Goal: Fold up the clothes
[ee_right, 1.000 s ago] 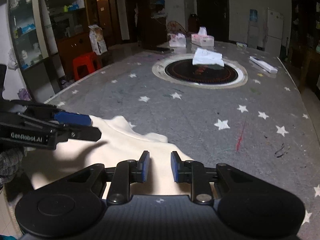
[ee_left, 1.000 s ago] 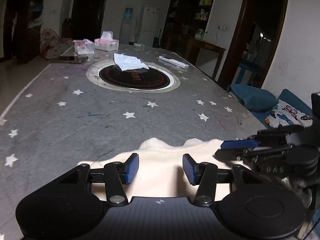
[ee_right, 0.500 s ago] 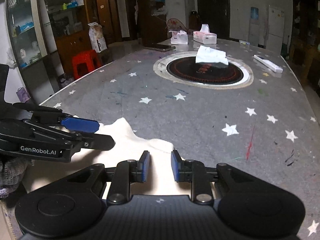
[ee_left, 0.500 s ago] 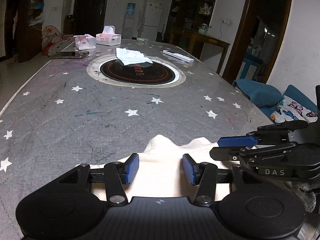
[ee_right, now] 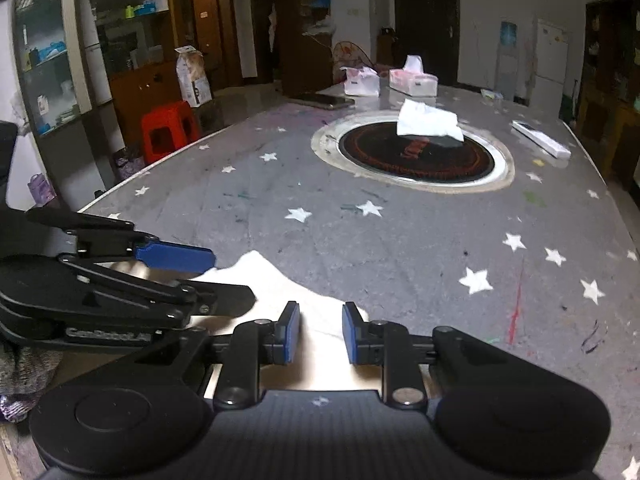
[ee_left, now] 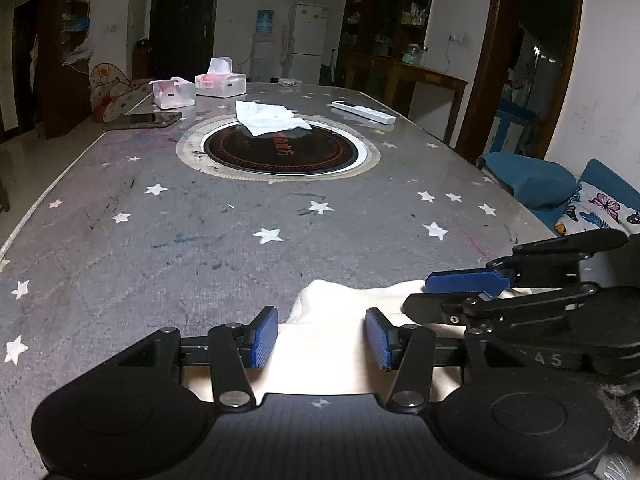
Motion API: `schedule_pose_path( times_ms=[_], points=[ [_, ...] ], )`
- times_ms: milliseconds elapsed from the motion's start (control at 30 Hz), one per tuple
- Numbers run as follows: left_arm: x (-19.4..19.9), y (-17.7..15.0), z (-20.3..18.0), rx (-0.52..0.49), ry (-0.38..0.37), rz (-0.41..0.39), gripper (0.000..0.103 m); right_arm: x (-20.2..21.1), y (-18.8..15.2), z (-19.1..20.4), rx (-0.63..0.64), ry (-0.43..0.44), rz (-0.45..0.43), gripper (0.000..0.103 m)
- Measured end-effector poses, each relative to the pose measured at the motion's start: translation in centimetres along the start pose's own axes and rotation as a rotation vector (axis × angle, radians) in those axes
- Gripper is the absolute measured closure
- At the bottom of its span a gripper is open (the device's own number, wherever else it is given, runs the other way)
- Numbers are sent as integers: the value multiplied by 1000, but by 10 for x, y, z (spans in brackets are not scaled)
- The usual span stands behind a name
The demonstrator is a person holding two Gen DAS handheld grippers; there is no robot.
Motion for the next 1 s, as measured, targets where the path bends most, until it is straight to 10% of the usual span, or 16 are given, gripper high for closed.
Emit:
schedule_pose_path(
  times_ms=[633, 1000],
  points=[
    [24, -5, -1, 23, -8, -41, 50, 48, -40, 3, -8, 4, -19, 80],
    [74, -63, -29, -44, -98, -69, 50, 83, -86, 18, 24, -32, -51, 80]
  ],
)
Point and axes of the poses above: each gripper's, at about its wrist camera, not at the fingertips, and x roughly against the way its jaws point, z to its left, y to its top, the point moved 3 cm from there along -x, roughly the way its jaws point, and after that the axes turned 8 degrees about z, right-handed, at the moved point
